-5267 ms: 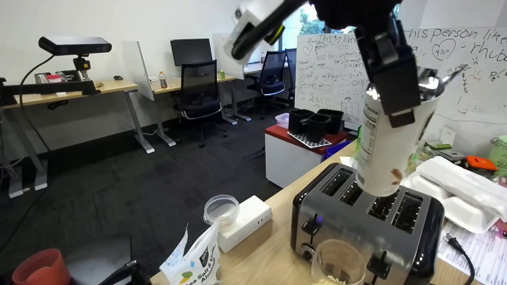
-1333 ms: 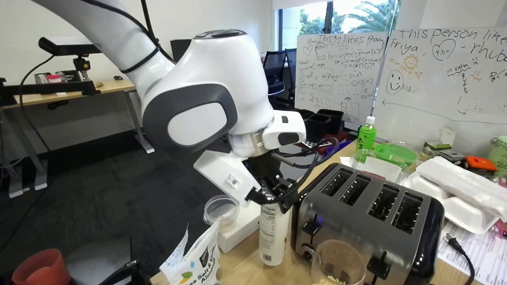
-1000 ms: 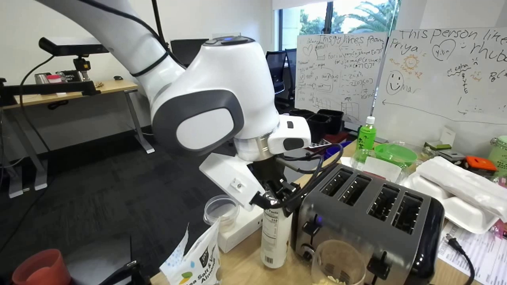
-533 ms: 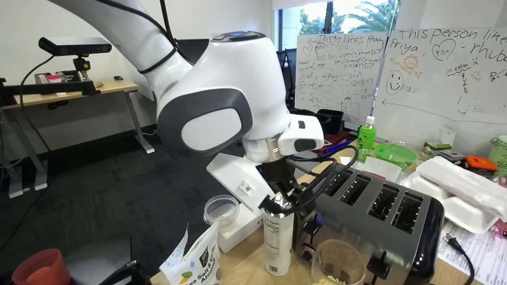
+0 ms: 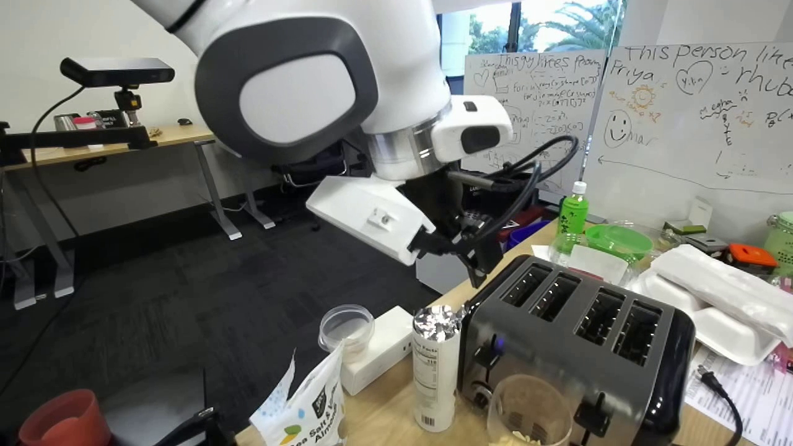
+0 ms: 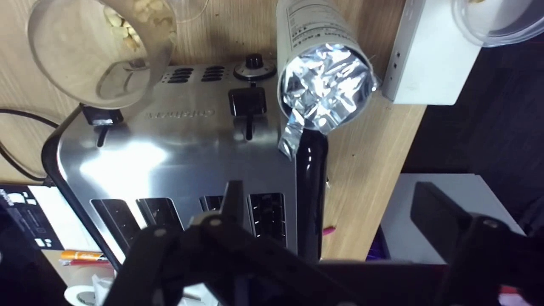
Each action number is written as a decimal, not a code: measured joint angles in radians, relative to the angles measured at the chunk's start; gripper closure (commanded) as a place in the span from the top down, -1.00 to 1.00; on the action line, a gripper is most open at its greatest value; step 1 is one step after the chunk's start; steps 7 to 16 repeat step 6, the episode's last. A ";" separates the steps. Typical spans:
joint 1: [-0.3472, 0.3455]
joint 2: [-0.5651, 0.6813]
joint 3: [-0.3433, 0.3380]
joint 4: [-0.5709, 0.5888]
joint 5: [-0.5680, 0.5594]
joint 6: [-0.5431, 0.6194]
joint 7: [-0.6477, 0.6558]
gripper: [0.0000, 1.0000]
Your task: Move the packet to the left
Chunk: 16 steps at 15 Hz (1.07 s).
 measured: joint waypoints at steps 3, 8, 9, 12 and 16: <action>0.000 -0.028 -0.001 -0.016 0.000 -0.021 -0.005 1.00; 0.000 -0.022 -0.001 -0.017 0.000 -0.021 -0.006 1.00; 0.000 -0.022 -0.001 -0.017 0.000 -0.021 -0.006 1.00; 0.000 -0.022 -0.001 -0.017 0.000 -0.021 -0.006 1.00; 0.000 -0.022 -0.001 -0.017 0.000 -0.021 -0.006 1.00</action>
